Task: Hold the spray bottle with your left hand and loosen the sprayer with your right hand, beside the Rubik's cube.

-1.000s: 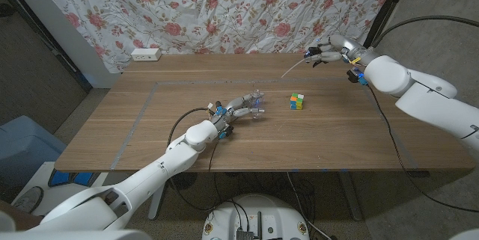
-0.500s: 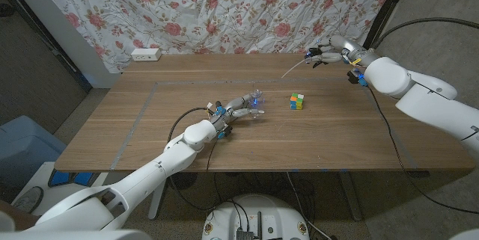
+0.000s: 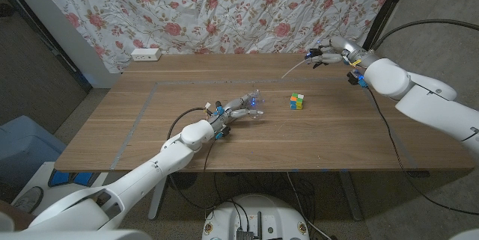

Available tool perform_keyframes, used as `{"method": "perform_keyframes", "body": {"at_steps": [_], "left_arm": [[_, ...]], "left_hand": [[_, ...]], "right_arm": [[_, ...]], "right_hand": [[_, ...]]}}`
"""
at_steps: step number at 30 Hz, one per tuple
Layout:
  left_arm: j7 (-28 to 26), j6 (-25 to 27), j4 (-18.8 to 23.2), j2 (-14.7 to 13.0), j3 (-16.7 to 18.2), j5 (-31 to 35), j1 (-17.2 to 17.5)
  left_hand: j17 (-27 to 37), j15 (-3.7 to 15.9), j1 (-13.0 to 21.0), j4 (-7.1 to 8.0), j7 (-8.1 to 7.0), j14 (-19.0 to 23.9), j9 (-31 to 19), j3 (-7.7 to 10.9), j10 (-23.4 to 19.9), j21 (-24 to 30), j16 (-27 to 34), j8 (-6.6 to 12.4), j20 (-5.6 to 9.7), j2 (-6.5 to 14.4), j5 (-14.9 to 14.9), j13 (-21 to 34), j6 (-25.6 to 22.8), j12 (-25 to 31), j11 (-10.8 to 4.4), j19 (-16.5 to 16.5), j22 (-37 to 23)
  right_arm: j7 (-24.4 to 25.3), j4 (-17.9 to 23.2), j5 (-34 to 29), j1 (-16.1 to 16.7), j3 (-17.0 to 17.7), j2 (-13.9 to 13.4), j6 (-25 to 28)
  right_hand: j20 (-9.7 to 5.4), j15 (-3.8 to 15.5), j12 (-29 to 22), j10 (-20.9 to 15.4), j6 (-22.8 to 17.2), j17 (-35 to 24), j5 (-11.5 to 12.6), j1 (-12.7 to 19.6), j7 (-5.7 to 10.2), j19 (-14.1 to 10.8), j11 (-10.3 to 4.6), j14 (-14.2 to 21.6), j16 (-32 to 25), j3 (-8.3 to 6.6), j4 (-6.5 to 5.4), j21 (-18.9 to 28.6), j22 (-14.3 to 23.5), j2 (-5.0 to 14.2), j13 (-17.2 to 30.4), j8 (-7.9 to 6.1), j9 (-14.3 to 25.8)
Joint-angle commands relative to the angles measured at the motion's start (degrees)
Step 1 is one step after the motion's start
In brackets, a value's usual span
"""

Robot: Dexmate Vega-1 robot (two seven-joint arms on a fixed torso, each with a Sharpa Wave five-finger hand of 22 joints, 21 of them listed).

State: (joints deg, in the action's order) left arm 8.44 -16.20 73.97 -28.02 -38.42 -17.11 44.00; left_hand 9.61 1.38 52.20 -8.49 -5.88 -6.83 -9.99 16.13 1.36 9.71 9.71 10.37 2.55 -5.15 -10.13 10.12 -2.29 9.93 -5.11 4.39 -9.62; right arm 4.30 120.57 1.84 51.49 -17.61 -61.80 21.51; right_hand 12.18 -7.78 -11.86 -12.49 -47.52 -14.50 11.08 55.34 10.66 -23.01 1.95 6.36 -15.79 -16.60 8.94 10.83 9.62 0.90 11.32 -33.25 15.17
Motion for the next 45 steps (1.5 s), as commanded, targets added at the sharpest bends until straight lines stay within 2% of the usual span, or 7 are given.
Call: {"method": "perform_keyframes", "body": {"at_steps": [1,8,20,32,35,39,45], "left_arm": [[0.8,0.2,2.0,-1.3,0.8,-1.0,0.3],[1.3,0.2,3.4,-2.1,1.3,-1.4,0.6],[3.2,0.9,6.6,-3.6,2.3,-3.6,1.2],[4.2,2.1,11.0,-6.4,4.7,-7.6,4.0],[3.6,1.1,11.3,-6.5,5.7,-8.7,5.0],[2.8,0.0,11.7,-6.7,6.8,-9.5,6.0],[3.5,-0.6,11.8,-7.2,7.7,-10.6,6.2]], "left_hand": [[0.1,-0.35,-1.4,0.25,0.09,-2.0,-0.1,-0.65,1.9,-0.2,-0.1,0.10,-0.35,0.0,0.1,0.1,1.5,0.1,-0.06,3.8,0.0],[0.1,-0.58,-2.6,0.41,0.75,-4.3,-0.1,-0.86,4.4,-0.1,-0.2,-0.12,0.25,0.1,0.0,0.1,3.3,0.0,0.12,6.4,0.0],[0.1,-1.08,-4.0,0.86,0.94,-5.3,-0.1,-1.10,5.2,0.1,0.0,0.08,-0.60,0.4,0.0,0.0,3.3,0.2,0.82,7.7,0.0],[0.1,-1.80,-5.2,1.19,1.23,-6.2,-0.1,-1.17,6.2,0.2,0.1,-0.07,-1.30,0.9,0.0,0.0,4.2,0.3,1.51,8.8,0.0],[0.1,-1.97,-5.4,1.23,1.27,-6.2,-0.1,-1.13,6.2,0.2,0.1,-0.06,-1.50,1.0,0.0,0.0,4.3,0.3,1.67,8.9,-0.1],[0.1,-1.92,-5.8,1.24,0.76,-5.5,-0.1,-1.00,5.4,0.7,0.5,0.20,-1.44,1.5,0.0,0.0,3.9,0.8,1.09,8.1,-0.1],[0.1,-1.81,-6.0,1.24,0.95,-5.2,-0.1,-0.95,5.3,0.8,0.6,0.34,-1.33,1.7,0.0,0.0,3.5,0.9,1.12,7.8,0.0]], "right_arm": [[0.8,-0.4,0.4,0.7,0.3,0.2,-0.2],[2.3,-0.6,0.0,1.5,0.6,0.4,-0.9],[5.1,-2.5,-1.2,2.3,0.2,2.1,-1.7],[5.4,-6.7,0.0,1.4,-0.3,4.0,-3.8],[5.5,-8.0,0.2,1.2,-0.5,4.4,-4.6],[5.8,-9.8,1.4,1.1,-0.4,5.4,-5.9],[5.2,-12.2,1.1,-0.5,-1.7,6.0,-6.1]], "right_hand": [[0.03,-0.40,0.0,-0.6,-0.1,-0.3,0.2,0.2,0.33,0.0,0.14,0.1,-0.3,-0.38,0.05,-0.2,0.0,0.69,0.3,-0.45,0.1],[0.02,-0.43,0.0,-0.7,-0.1,-0.4,0.2,0.2,0.30,0.0,0.15,0.1,-0.3,-0.36,0.08,-0.2,0.0,0.68,0.3,-0.53,0.0],[-0.10,-0.24,-0.1,-1.0,-0.2,-0.4,0.2,0.3,0.30,-0.2,0.10,0.4,-0.4,-0.38,0.12,-0.1,0.0,0.69,0.3,-0.68,0.0],[-0.16,0.05,-0.1,-1.2,-0.3,-0.4,0.2,0.3,0.27,-0.7,-0.07,0.8,-0.5,-0.36,0.12,0.0,0.0,0.70,0.3,-0.86,-0.2],[-0.15,0.04,-0.1,-1.3,-0.3,-0.4,0.2,0.3,0.22,-0.7,-0.13,0.8,-0.6,-0.35,0.11,0.0,0.0,0.70,0.3,-0.88,-0.2],[-0.19,0.26,-0.1,-1.4,-0.3,-0.5,0.2,0.2,0.28,-0.8,-0.15,0.8,-0.6,-0.35,0.08,0.0,0.0,0.74,0.3,-0.92,-0.2],[-0.37,0.27,-0.1,-1.5,-0.2,-0.5,0.2,0.1,0.28,-0.7,-0.35,0.9,-0.6,-0.31,0.03,0.0,0.0,0.74,0.3,-0.97,-0.3]]}}
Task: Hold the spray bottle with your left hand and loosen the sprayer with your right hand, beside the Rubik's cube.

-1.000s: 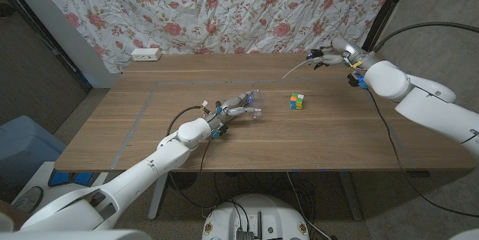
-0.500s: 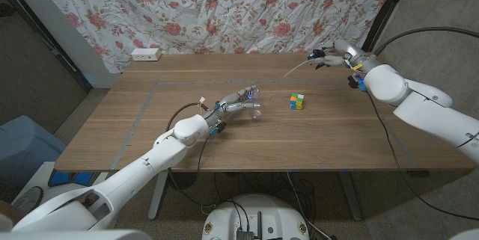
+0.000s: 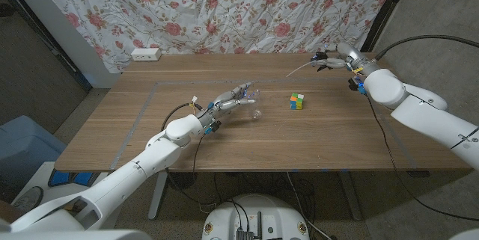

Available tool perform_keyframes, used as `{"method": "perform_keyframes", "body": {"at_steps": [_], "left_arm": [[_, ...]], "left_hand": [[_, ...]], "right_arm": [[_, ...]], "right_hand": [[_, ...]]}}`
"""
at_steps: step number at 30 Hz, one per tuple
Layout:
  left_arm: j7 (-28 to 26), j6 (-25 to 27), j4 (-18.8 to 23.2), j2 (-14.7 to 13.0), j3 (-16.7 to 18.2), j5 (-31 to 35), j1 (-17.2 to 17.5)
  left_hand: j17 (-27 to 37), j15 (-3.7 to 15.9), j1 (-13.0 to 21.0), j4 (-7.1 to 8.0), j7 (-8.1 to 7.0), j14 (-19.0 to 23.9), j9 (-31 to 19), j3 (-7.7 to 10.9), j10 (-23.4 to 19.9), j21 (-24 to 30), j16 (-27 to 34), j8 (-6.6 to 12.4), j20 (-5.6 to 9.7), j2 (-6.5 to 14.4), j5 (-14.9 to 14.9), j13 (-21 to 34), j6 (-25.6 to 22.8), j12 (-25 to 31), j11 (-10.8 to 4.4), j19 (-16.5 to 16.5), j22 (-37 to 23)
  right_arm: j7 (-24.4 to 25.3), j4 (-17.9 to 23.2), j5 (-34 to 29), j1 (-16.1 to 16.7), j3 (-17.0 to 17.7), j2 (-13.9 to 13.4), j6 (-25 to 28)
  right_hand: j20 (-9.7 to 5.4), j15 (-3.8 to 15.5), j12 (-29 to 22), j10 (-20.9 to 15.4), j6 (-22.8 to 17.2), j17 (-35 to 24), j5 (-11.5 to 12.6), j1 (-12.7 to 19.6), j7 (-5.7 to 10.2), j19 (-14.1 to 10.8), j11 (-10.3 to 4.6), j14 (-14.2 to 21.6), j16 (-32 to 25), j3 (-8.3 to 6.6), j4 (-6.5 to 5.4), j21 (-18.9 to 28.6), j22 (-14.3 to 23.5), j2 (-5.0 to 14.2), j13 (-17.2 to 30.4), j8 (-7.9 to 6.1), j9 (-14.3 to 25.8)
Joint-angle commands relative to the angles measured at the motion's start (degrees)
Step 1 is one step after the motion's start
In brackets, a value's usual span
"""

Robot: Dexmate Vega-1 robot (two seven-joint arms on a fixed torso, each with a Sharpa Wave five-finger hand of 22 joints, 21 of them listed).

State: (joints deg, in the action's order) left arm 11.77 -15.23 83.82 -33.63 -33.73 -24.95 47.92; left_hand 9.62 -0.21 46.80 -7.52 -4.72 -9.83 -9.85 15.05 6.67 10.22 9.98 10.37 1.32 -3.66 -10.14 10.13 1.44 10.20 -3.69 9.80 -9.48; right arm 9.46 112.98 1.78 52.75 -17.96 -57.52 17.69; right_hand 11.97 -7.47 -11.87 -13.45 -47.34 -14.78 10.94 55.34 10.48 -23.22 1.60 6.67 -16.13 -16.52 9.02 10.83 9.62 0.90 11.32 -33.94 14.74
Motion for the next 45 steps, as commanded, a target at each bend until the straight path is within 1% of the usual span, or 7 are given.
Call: {"method": "perform_keyframes", "body": {"at_steps": [1,17,22,30,31,41,45], "left_arm": [[0.1,-1.6,2.0,-1.7,3.1,-2.8,2.4],[0.6,-5.6,-0.1,0.5,5.7,-7.4,3.8],[-1.6,-6.2,-0.3,1.0,6.3,-6.9,4.4],[-4.1,-6.7,-1.2,2.1,6.9,-6.5,4.8],[-4.1,-6.7,-1.4,2.3,7.0,-6.7,4.7],[-7.7,-5.7,-0.8,2.8,8.2,-7.2,5.9],[-8.4,-5.8,-1.2,3.7,8.7,-8.3,6.3]], "left_hand": [[0.1,-0.18,-0.6,0.27,-0.23,-2.2,-0.2,0.13,0.0,0.3,0.3,0.33,-0.12,0.2,0.0,0.0,-0.2,0.6,-0.33,2.4,-0.2],[0.1,-0.50,-1.8,0.57,0.13,-1.6,-0.2,0.15,-0.3,0.6,0.5,0.52,-0.56,0.9,0.0,-0.1,-0.9,0.7,-0.20,1.6,-0.2],[0.1,-0.60,-2.3,0.73,0.43,-1.2,-0.2,0.18,-0.8,0.7,0.5,0.66,-0.86,1.3,-0.1,-0.1,-1.6,0.9,-0.18,1.4,-0.2],[0.1,-0.27,-3.5,0.90,0.65,0.4,-0.1,0.29,-2.3,1.1,0.8,0.83,-1.20,2.3,-0.2,-0.1,-3.1,1.3,-0.54,-0.4,-0.2],[0.1,-0.39,-3.7,0.92,0.92,0.5,-0.1,0.33,-2.3,1.0,0.8,0.76,-1.42,2.5,-0.2,-0.1,-3.1,1.3,-0.24,-0.5,-0.2],[0.0,-0.01,-4.7,1.16,0.92,1.7,-0.1,0.40,-3.8,1.2,0.9,0.80,-1.27,3.4,-0.1,-0.1,-4.2,1.6,-0.40,-1.8,-0.2],[0.0,-0.04,-5.2,1.33,1.21,2.6,-0.2,0.84,-4.6,1.4,0.9,0.84,-1.28,4.9,-0.3,-0.1,-5.0,1.7,-0.19,-2.9,-0.2]], "right_arm": [[0.0,-5.0,1.2,-2.0,-1.5,1.9,-2.3],[0.0,-11.2,0.3,-4.1,-3.9,3.2,-5.9],[-0.2,-13.4,0.2,-4.8,-4.8,4.0,-7.0],[-1.3,-15.8,0.0,-6.6,-6.5,5.0,-7.1],[-1.4,-16.2,0.0,-6.8,-6.7,5.2,-7.4],[-1.1,-20.6,-0.5,-8.3,-8.5,7.3,-9.1],[-1.4,-22.0,-0.5,-9.0,-9.2,8.0,-9.1]], "right_hand": [[-0.17,-0.08,-0.1,-0.5,-0.4,-0.2,0.3,0.1,0.47,-0.5,0.00,0.6,-0.2,-0.38,-0.05,0.0,0.0,0.73,0.3,-0.28,0.1],[-0.47,0.14,-0.1,-0.7,-0.4,-0.3,0.3,-0.2,0.61,-0.6,-0.09,0.5,-0.2,-0.30,-0.16,0.0,0.0,0.76,0.3,-0.53,0.2],[-0.90,0.20,-0.1,-0.7,-0.3,-0.4,0.3,-0.2,0.65,-0.5,-0.17,0.6,-0.2,-0.28,-0.18,-0.1,0.0,0.77,0.3,-0.65,0.3],[-0.70,0.20,-0.1,-0.9,-0.1,-0.4,0.3,-0.3,0.73,-0.8,-0.22,0.5,-0.2,-0.26,-0.19,0.0,0.0,0.79,0.3,-0.79,0.5],[-0.67,0.22,-0.1,-0.9,-0.1,-0.4,0.3,-0.3,0.65,-0.9,-0.20,0.6,-0.2,-0.26,-0.18,0.0,0.0,0.78,0.3,-0.82,0.5],[-0.74,0.40,-0.1,-1.0,-0.1,-0.5,0.2,-0.4,0.74,-0.9,-0.40,0.6,-0.3,-0.26,-0.18,0.0,0.0,0.83,0.3,-1.06,0.7],[-0.93,0.46,-0.1,-1.0,-0.1,-0.5,0.2,-0.3,0.86,-0.9,-0.51,0.6,-0.3,-0.29,-0.16,0.0,0.0,0.89,0.3,-1.15,0.8]]}}
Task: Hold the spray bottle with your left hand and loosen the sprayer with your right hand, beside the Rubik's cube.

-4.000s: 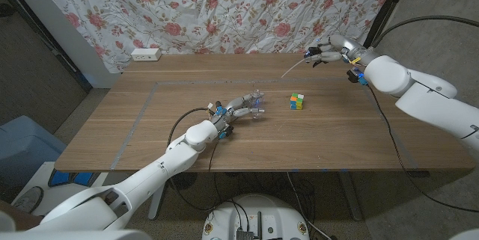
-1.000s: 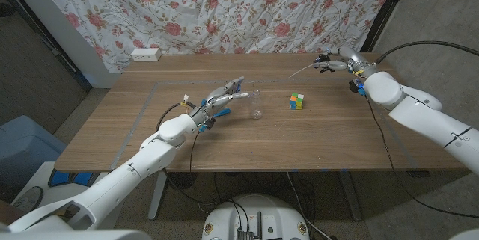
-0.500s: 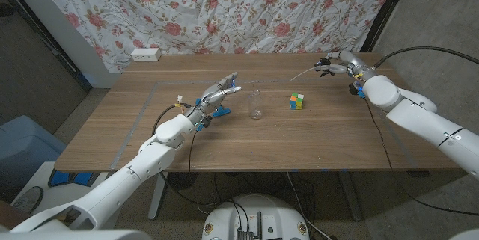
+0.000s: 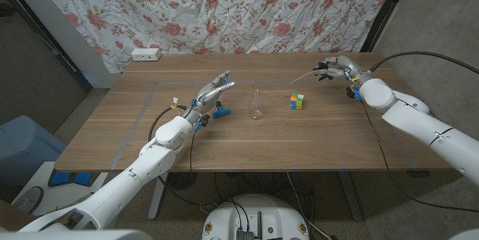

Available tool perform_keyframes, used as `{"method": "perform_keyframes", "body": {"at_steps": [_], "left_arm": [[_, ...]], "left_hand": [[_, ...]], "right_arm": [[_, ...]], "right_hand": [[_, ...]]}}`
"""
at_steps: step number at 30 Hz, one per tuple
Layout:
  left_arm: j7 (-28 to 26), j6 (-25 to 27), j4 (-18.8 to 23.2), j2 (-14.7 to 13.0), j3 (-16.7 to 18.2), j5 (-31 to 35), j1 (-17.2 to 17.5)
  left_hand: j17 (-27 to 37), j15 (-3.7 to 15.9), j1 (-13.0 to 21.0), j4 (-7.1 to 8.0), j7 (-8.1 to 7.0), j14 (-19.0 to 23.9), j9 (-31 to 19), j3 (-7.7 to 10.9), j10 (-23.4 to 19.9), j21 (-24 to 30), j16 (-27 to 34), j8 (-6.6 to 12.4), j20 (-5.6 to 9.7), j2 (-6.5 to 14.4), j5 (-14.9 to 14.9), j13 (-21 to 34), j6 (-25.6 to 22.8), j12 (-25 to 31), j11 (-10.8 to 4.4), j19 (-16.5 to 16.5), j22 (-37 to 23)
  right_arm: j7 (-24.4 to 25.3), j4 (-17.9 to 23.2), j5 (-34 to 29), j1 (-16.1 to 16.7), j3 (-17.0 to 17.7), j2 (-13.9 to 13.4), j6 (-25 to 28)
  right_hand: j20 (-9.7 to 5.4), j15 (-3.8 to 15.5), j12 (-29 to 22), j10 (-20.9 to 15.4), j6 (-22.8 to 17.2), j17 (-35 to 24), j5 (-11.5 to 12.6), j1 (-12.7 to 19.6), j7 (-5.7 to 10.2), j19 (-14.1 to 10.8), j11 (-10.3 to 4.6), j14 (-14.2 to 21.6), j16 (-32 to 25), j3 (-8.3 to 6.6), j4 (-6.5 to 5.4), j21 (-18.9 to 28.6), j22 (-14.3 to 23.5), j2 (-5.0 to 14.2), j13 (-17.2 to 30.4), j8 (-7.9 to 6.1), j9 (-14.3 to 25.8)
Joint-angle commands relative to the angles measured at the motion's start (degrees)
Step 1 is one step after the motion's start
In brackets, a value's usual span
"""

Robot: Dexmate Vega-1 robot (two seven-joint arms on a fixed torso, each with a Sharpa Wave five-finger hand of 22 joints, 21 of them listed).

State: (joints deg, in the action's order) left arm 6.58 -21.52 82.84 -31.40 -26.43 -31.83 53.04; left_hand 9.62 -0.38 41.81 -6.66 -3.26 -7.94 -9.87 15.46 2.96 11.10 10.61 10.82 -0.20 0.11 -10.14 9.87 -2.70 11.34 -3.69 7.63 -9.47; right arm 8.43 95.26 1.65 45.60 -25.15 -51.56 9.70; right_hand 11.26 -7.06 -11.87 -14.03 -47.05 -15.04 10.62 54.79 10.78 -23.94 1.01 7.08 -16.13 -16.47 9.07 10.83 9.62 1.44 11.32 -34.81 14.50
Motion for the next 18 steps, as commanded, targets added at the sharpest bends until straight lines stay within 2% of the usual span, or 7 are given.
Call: {"method": "perform_keyframes", "body": {"at_steps": [1,18], "left_arm": [[-3.4,0.5,-0.3,1.5,1.4,-1.5,1.3],[-5.2,0.4,-1.5,2.2,2.6,-2.3,1.6]], "left_hand": [[0.0,0.23,-0.3,0.47,-0.28,1.0,-0.1,0.52,-1.1,0.5,0.3,0.44,0.37,1.4,-0.3,0.2,-1.2,0.6,-0.20,-1.0,-0.2],[0.0,0.87,-1.5,0.50,-0.23,2.4,-0.1,0.62,-2.6,0.6,0.3,0.47,0.43,2.5,-0.2,0.2,-2.7,0.7,-0.46,-2.5,-0.2]], "right_arm": [[-0.4,-4.7,-0.2,-2.1,-2.2,2.2,-1.1],[-2.0,-9.5,-0.1,-5.2,-5.0,4.7,-1.4]], "right_hand": [[-0.24,0.06,-0.1,-0.5,-0.4,-0.2,0.6,0.2,0.55,-0.2,0.08,0.2,-0.3,-0.34,-0.20,0.0,0.0,0.35,0.3,-0.31,1.1],[-0.52,0.10,0.0,-0.6,-0.3,-0.4,0.5,0.1,0.51,-0.1,0.04,0.2,-0.3,-0.32,-0.21,-0.1,0.0,0.40,0.3,-0.83,1.5]]}}
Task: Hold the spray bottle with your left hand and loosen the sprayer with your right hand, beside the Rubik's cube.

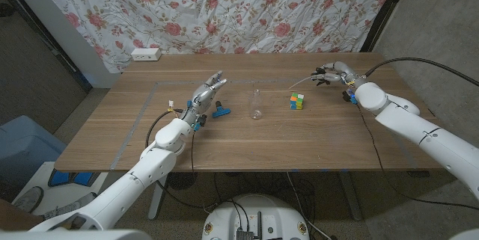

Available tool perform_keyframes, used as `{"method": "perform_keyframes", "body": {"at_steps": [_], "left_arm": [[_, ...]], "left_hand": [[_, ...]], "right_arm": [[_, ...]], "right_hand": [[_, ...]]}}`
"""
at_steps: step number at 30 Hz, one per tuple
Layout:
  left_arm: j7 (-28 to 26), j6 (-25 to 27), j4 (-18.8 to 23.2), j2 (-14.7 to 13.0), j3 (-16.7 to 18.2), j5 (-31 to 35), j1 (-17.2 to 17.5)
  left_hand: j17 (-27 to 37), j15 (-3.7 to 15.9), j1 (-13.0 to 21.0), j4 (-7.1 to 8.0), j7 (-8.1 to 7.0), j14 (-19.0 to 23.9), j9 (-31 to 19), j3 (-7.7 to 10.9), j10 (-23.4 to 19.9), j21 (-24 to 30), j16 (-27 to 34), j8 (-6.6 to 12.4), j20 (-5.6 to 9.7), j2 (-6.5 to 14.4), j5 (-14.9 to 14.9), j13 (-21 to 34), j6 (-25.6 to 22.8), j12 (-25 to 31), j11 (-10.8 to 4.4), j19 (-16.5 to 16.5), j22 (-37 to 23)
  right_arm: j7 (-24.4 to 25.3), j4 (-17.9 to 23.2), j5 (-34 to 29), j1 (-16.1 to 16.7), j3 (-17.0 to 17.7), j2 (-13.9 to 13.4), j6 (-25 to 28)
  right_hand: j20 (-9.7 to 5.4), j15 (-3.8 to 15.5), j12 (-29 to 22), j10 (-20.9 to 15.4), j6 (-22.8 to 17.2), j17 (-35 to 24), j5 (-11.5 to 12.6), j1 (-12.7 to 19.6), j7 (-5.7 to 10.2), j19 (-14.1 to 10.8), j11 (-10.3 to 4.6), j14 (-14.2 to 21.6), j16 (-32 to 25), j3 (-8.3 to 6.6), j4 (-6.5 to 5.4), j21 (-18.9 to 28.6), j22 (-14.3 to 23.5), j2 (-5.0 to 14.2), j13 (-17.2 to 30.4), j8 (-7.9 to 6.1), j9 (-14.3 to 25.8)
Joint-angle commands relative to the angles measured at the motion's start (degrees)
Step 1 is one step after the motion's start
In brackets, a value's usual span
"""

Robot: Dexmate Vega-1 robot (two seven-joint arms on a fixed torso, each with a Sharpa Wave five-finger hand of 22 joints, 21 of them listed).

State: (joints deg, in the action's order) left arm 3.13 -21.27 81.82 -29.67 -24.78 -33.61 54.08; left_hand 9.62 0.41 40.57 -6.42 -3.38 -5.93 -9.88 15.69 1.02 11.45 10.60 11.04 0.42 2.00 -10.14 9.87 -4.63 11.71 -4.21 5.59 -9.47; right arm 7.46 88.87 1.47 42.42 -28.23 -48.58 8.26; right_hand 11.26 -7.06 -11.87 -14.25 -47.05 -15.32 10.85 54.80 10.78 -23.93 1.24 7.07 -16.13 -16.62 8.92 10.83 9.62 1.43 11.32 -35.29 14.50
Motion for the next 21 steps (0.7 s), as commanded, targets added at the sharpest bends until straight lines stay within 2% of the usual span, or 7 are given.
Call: {"method": "perform_keyframes", "body": {"at_steps": [1,7,17,21], "left_arm": [[-2.0,0.3,-0.4,0.5,1.0,-0.5,0.6],[-2.9,1.0,-0.4,0.6,1.2,-0.7,0.9],[-2.6,1.2,-0.8,0.7,1.1,-0.9,0.8],[-3.1,1.2,-0.9,0.9,1.3,-1.2,1.0]], "left_hand": [[0.0,0.11,-0.3,0.27,-0.10,0.4,-0.1,0.38,-0.7,0.2,0.3,0.24,-0.22,0.7,-0.2,0.2,-0.8,0.4,0.10,-0.6,-0.2],[0.0,-0.03,-0.9,0.33,0.03,1.0,-0.1,0.39,-1.3,0.3,0.3,0.24,-0.21,1.2,-0.1,0.2,-1.5,0.4,0.33,-1.3,-0.2],[0.0,0.00,-1.3,0.34,0.19,1.3,-0.1,0.41,-1.6,0.2,0.2,0.20,-0.23,1.6,-0.1,0.2,-1.9,0.3,0.25,-1.6,-0.2],[0.0,-0.89,-2.1,0.38,0.31,2.3,-0.1,0.36,-2.4,0.2,0.2,0.24,0.89,2.1,0.0,0.2,-2.8,0.4,0.09,-2.3,-0.2]], "right_arm": [[-1.3,-3.2,0.0,-2.1,-2.1,1.7,0.4],[-1.6,-4.0,0.0,-2.9,-2.9,2.3,1.2],[-1.7,-4.8,0.2,-3.6,-3.8,3.0,2.1],[-2.0,-5.3,0.3,-3.8,-4.1,3.1,2.0]], "right_hand": [[-0.53,0.08,0.0,-0.4,-0.3,-0.1,0.3,0.1,0.43,-0.1,-0.16,0.2,-0.3,-0.17,-0.05,-0.1,0.0,0.40,0.3,-0.38,1.5],[-1.20,-0.06,0.0,-0.4,-0.2,-0.1,0.3,0.0,0.33,0.3,-0.25,-0.1,-0.2,-0.13,-0.08,-0.2,0.0,0.40,0.3,-0.41,1.4],[-1.35,-0.10,0.1,-0.4,0.1,-0.2,0.3,-0.1,0.10,0.3,-0.17,-0.2,-0.1,-0.13,-0.10,-0.2,0.0,0.46,0.3,-0.32,1.2],[-1.39,-0.05,0.1,-0.3,0.5,-0.2,0.2,-0.2,0.12,0.3,-0.18,-0.1,-0.1,-0.11,-0.11,-0.2,0.0,0.47,0.3,-0.14,1.1]]}}
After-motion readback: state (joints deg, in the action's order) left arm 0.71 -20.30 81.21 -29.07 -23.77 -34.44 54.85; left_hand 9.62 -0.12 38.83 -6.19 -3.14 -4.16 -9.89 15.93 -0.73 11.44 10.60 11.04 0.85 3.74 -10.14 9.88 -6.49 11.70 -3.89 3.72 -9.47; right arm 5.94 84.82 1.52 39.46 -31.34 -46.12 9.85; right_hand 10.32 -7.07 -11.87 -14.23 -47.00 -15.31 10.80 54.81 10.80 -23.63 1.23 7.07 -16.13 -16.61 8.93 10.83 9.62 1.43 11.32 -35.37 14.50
